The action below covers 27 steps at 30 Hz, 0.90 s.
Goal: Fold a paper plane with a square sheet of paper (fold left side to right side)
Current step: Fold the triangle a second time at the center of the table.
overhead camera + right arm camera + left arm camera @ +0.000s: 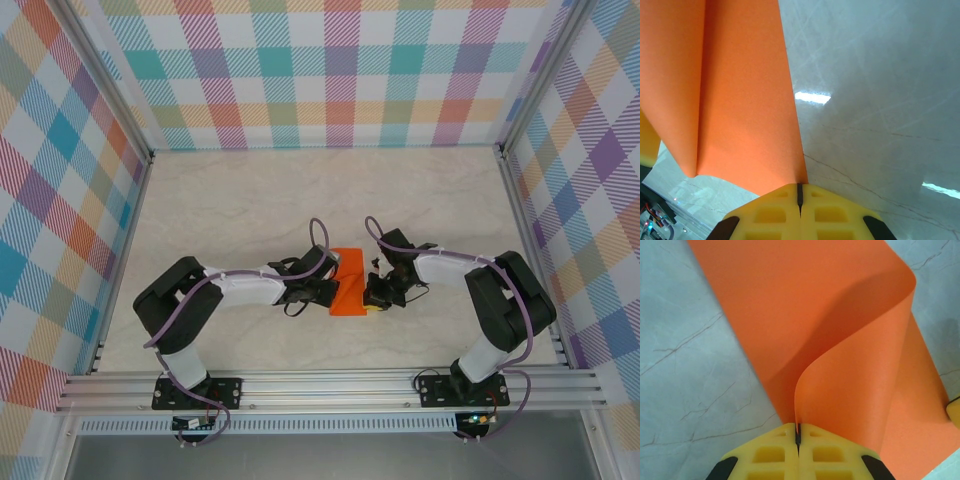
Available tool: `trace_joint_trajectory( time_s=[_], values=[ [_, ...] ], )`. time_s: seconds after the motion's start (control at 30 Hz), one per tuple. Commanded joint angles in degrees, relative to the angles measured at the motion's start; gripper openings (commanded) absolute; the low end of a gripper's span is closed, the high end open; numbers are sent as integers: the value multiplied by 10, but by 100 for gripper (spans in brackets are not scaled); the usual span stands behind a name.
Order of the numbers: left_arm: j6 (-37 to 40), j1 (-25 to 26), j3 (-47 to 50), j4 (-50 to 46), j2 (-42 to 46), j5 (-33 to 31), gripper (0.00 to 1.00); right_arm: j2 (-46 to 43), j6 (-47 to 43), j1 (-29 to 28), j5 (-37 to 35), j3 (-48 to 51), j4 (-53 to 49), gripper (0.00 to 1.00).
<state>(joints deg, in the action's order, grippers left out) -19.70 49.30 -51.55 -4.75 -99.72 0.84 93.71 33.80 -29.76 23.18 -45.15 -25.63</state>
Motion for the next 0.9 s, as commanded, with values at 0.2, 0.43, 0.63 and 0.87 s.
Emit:
trace_joint_trajectory(
  time_s=[0.2, 0.43, 0.63, 0.87],
  values=[
    [11, -6, -11, -20, -11, -1, 0, 8, -5, -7, -16, 0, -16, 0],
    [11, -6, -9, -21, -8, 0, 0, -75, 14, -2, 8, -5, 31, 0],
    [11, -5, -7, -19, -7, 1, 0, -77, 73, -2, 53, 0, 140, 0],
    [11, -5, -6, -19, -6, 2, 0, -18, 102, -16, 86, -13, 204, 0]
  ],
)
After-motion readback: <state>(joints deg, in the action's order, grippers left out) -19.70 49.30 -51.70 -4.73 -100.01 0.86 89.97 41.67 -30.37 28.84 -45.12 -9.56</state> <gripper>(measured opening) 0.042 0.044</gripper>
